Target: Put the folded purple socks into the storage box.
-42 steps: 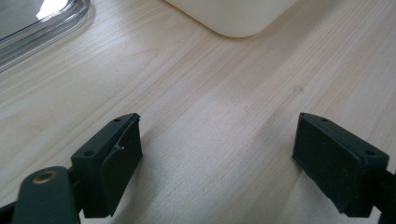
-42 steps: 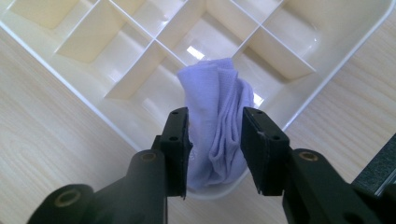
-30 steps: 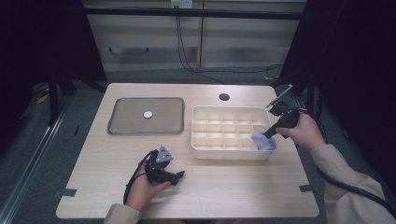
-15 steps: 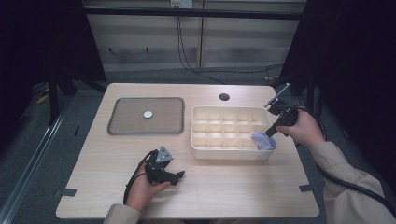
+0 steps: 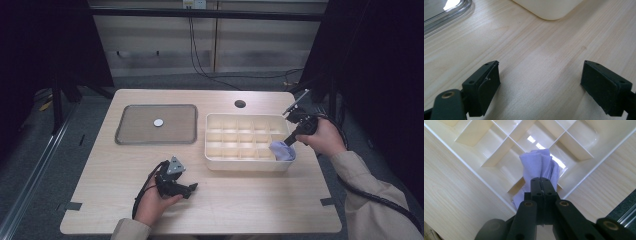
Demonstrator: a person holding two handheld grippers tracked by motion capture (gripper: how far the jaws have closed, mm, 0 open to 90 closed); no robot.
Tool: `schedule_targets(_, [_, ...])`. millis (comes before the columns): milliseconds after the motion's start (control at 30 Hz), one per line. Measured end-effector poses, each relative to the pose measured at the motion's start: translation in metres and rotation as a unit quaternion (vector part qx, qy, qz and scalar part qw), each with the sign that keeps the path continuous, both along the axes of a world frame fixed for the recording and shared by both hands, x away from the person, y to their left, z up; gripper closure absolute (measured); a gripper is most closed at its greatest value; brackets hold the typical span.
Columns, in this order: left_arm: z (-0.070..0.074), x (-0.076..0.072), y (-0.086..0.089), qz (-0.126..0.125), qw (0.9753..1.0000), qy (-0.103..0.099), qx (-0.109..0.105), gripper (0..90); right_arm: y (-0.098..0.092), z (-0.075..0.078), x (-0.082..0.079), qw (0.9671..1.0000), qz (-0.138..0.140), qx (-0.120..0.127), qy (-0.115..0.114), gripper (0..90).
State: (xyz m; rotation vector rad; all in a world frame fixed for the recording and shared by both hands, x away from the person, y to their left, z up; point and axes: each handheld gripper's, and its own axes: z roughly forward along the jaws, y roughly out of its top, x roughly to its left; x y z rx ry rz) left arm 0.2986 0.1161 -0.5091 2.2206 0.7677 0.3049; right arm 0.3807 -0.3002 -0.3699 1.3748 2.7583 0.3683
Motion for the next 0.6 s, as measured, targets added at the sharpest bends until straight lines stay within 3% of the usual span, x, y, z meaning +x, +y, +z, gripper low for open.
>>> schedule_targets(600, [0.0,0.0,0.0,-0.002,1.0,0.0,-0.001,14.8,0.003,-0.022,0.007,1.0,0.004,-0.001,0.007,90.0])
